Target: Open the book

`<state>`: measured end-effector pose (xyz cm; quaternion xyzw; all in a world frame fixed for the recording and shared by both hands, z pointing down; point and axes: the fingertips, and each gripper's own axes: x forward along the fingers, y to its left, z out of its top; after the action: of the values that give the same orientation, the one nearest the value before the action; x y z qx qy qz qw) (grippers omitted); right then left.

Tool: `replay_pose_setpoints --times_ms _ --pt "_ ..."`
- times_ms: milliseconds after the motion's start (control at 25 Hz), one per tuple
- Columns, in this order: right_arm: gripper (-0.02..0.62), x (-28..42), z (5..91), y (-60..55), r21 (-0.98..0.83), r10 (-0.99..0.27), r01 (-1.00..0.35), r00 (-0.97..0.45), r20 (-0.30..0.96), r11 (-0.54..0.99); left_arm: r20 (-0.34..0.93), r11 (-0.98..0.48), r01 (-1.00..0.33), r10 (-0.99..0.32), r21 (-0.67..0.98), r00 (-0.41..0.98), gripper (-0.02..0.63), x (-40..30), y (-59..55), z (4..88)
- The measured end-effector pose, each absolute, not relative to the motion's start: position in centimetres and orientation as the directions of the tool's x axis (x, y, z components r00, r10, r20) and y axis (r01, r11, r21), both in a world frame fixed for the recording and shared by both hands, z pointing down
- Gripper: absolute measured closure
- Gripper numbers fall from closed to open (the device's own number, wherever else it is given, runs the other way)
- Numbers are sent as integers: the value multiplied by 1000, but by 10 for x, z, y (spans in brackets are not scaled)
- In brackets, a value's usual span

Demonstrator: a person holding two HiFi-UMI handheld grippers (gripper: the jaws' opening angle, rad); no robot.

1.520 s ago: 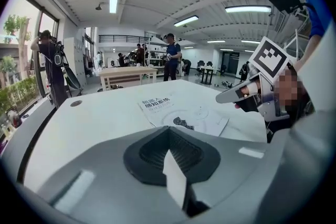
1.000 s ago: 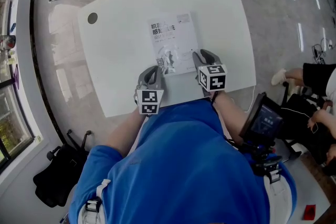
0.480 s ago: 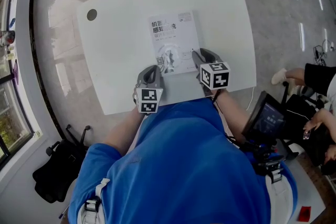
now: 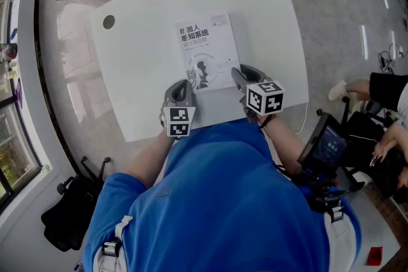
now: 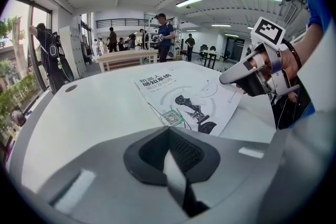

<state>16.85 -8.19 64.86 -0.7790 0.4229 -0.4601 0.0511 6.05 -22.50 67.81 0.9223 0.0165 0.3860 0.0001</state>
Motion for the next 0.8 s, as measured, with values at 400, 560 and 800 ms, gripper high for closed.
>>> replay_pose_setpoints --times_ms 400,560,800 --pt "497 139 645 -74 -532 -745 -592 187 640 -605 715 -1000 31 22 0 699 600 63 -225 688" --pt "553 136 635 -74 -509 -741 -607 210 637 -610 715 -999 40 20 -11 699 600 61 -224 686" --pt "569 135 624 -81 -481 -755 -647 235 612 -591 712 -997 66 26 -29 702 600 67 -219 693"
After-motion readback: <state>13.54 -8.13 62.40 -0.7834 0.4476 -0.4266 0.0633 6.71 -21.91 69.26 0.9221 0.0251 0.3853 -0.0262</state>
